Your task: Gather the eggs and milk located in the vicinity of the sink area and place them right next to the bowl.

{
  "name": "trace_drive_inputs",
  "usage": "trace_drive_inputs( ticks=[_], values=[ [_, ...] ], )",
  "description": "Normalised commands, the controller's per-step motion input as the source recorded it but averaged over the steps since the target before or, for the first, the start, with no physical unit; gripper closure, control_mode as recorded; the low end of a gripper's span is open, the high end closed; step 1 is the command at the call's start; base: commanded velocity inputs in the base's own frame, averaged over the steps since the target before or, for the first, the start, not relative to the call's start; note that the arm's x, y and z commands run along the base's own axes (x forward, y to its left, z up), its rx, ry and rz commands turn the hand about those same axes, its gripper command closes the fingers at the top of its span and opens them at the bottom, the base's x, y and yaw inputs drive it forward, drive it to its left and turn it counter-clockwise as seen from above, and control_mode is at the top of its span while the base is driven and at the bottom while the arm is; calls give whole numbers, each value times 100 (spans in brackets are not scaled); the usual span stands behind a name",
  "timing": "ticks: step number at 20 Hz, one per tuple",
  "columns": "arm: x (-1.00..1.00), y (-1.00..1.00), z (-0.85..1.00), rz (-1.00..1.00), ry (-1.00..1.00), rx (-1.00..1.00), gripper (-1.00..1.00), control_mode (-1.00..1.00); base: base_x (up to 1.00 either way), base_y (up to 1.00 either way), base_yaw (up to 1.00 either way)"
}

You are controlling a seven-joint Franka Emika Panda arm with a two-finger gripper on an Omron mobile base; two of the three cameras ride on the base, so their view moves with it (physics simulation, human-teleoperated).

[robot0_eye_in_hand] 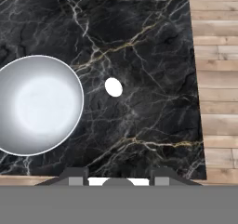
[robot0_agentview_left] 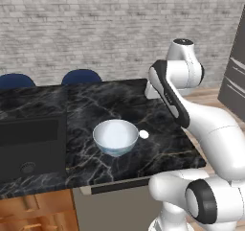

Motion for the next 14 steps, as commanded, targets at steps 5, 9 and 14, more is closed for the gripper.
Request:
trace_drive_inputs(
  ticks=[5,9,14],
  values=[
    [0,0,0,0,0,0,-100,100,-7,1,0],
    [0,0,0,0,0,0,-100,100,-33,16,0],
    [0,0,0,0,0,0,-100,100,-52,13,0]
  ],
)
